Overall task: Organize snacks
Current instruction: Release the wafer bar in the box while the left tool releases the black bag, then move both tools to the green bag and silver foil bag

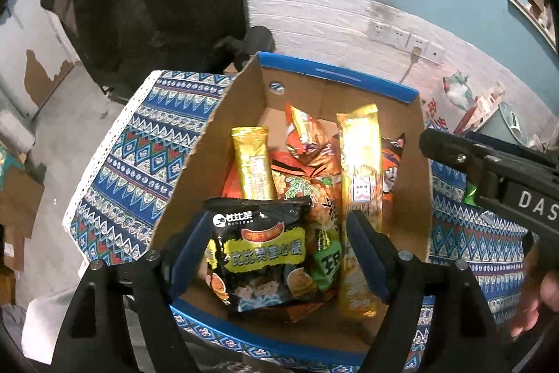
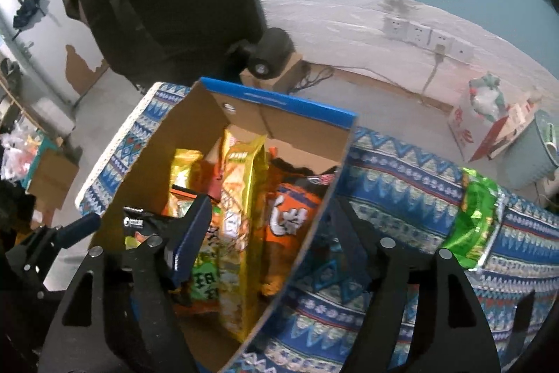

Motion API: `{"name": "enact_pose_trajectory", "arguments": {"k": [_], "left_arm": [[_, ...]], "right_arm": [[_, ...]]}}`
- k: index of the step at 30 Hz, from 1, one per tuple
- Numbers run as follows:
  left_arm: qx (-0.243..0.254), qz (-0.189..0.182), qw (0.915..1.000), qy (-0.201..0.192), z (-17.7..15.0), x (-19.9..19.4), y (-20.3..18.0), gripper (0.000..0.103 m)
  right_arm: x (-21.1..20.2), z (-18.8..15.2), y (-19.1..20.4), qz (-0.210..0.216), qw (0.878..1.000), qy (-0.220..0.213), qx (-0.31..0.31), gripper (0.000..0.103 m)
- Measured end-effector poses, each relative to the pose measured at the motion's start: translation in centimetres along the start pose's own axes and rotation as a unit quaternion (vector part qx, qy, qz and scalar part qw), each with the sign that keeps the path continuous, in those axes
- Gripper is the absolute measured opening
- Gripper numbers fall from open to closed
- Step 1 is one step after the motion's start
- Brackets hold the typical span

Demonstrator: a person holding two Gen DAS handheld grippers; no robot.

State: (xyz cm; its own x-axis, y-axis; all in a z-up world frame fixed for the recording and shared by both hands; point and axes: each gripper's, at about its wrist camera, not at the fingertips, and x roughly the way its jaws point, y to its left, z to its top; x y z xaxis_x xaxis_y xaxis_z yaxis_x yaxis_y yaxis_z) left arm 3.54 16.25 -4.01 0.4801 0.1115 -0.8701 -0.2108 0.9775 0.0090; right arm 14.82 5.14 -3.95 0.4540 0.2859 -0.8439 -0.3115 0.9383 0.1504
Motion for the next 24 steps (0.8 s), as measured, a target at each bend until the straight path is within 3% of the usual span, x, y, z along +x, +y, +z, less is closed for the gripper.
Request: {"name": "enact_pose_trajectory", "arguments": {"k": [24], "left_arm": [[0.069,-0.01,0.9976,0.0,-0.4,-0.8,-7.6,0.08]], "right_arm": [[-5.8,-3.7,-9.0,-0.055,0.998,-0.01,0.042,0.075]]}}
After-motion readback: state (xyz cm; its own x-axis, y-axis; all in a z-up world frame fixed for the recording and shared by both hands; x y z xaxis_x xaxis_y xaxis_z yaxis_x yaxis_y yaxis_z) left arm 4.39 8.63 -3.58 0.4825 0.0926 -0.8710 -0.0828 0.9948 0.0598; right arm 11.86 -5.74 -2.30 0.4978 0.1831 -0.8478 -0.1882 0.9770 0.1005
